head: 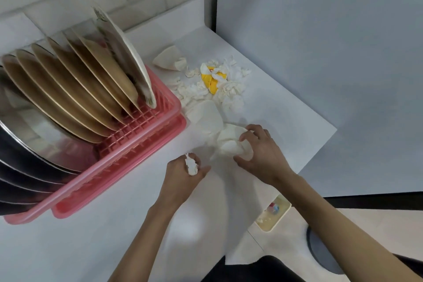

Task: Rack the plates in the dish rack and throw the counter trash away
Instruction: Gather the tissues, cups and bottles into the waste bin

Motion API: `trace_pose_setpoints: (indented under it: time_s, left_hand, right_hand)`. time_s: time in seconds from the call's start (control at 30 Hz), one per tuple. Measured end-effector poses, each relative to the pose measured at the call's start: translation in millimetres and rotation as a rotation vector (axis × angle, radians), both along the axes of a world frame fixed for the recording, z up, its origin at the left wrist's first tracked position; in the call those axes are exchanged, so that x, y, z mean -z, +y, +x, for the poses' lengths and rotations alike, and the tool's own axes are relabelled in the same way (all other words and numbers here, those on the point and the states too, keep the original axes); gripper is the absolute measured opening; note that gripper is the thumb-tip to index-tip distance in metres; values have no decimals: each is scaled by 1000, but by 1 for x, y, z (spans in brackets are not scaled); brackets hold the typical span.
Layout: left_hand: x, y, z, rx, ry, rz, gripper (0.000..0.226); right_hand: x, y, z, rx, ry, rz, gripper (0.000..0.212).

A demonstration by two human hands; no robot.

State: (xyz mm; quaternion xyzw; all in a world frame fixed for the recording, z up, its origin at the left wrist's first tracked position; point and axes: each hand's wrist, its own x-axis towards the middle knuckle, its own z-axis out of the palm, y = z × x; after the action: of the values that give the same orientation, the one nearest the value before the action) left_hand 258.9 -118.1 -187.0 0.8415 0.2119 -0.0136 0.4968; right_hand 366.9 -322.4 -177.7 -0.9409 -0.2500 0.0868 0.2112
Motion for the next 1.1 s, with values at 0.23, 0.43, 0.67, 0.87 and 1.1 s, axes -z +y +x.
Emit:
trace_pose_setpoints:
  time_s: [0.23,0.43,0.67,0.87,1.1]
  left_hand:
    - [-10,-27,17,19,11,-56,37]
    - [-23,-52,13,49,-27,-108,37]
    - [-33,-95,-16,42,81,-309,52]
    - [-21,-136,-55,256,106,-182,23]
    - [-5,-179,-105,424,91,-43,15]
  right_hand:
    - [-15,-32,-18,-79,-73,31,54]
    - [-26,-63,-47,40,-68,99,52]
    - [-24,-112,-104,214,-24,210,41]
    - [-20,-148,-166,367,27,318,32]
    - [-4,-181,-234,468,32,342,31]
